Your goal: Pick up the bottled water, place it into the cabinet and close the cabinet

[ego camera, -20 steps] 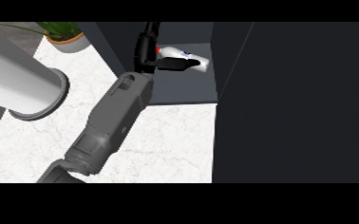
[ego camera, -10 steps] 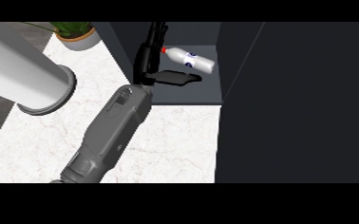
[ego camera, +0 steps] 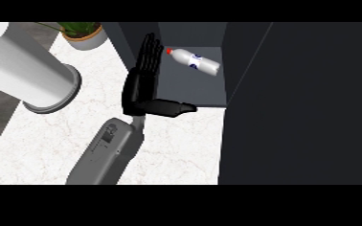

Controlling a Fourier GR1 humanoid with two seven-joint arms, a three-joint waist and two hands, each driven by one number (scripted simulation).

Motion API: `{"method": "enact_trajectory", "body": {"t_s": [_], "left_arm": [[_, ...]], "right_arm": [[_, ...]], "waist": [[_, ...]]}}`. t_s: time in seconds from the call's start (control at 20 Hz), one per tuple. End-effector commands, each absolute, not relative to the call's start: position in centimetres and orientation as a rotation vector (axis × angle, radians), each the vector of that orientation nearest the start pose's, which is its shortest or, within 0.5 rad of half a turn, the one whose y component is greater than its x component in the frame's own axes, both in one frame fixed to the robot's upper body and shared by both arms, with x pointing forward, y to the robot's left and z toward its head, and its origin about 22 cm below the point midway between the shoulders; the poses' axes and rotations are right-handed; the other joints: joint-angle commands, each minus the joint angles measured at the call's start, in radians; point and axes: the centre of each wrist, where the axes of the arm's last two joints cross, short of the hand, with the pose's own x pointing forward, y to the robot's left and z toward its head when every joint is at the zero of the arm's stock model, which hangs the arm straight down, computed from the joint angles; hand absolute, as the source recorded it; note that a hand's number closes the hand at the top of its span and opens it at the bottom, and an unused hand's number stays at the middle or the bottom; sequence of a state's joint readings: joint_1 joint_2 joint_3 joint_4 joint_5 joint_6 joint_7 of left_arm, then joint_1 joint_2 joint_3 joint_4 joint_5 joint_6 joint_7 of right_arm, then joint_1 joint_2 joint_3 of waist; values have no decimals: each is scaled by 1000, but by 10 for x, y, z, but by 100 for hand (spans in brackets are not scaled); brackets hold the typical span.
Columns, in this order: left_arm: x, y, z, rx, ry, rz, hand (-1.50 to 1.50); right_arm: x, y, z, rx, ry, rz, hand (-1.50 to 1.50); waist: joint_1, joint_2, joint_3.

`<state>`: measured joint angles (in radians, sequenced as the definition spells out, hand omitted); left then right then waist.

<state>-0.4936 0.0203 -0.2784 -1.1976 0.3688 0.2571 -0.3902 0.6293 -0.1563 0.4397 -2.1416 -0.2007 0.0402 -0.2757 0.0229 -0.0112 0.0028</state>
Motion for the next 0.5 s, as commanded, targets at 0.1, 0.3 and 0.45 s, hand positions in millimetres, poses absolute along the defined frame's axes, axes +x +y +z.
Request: {"method": "enact_trajectory", "body": {"t_s": [0.1, 0.3, 0.45], "left_arm": [[256, 135, 56, -345, -1918, 110, -150], [218, 154, 60, -402, -1912, 120, -150], [193, 150, 69, -404, -1920, 123, -150]], "right_arm": [[90, -194, 44, 389, -1788, -52, -150], [88, -199, 61, 379, -1790, -1, -150], [105, -199, 51, 386, -1786, 127, -150]], "waist": [[5, -1, -2], [-12, 5, -3], [-8, 7, -3]]}}
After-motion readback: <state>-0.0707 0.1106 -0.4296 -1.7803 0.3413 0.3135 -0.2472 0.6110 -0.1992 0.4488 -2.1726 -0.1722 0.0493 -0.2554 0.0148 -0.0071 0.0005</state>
